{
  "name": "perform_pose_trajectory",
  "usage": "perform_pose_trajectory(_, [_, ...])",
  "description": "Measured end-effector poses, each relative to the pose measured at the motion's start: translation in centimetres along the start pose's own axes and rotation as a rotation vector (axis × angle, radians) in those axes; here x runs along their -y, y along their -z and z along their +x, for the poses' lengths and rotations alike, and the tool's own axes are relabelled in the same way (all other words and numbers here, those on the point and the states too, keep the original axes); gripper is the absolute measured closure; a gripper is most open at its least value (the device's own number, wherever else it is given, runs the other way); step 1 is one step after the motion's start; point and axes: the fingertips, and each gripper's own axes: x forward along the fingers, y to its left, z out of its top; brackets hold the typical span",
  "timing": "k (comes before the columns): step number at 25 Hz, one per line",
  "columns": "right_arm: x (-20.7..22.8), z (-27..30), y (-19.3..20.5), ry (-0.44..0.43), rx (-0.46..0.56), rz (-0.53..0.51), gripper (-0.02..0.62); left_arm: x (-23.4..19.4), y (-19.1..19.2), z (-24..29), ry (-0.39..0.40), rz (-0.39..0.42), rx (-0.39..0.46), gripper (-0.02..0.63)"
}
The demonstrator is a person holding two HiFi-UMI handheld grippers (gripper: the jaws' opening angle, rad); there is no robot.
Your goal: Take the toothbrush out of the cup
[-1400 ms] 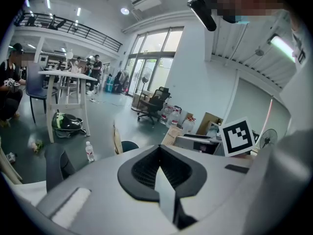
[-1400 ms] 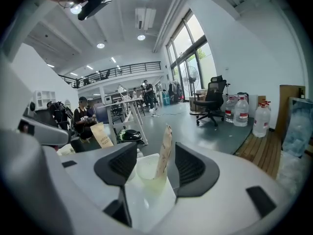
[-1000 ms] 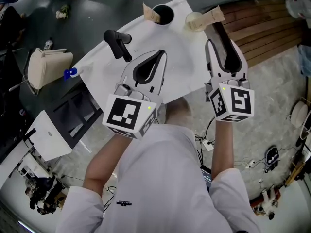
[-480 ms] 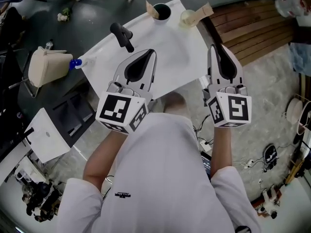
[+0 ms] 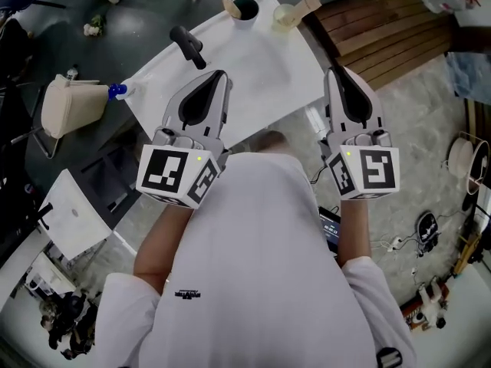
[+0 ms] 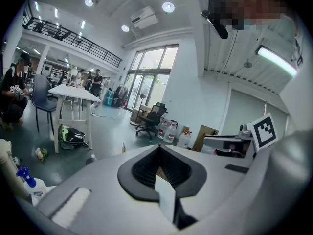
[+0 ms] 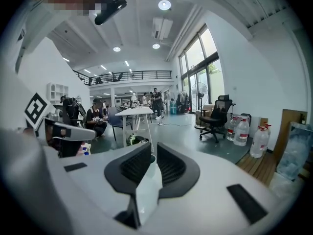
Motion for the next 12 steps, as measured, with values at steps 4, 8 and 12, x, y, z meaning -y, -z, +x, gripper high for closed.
perform_pose_trajectory(4, [-1.0, -1.0, -0.5, -0.011, 0.002, 0.026, 0.561, 0.0, -0.5, -1.1, 0.005, 0.01, 0.018, 0.601])
perform_pose_trajectory(8, [-2.1, -1.6, -0.5, -0.038, -0.005, 0.014, 0.561, 0.0, -0.5, -2.0, 0.0, -0.003, 0.024, 0.601])
perform_pose_trajectory(12, [-2.9, -1.9, -0.6, -0.064, -0.009, -0.006, 0.561, 0.3, -0.5, -2.6, -0.003, -0.008, 0.024, 0.601])
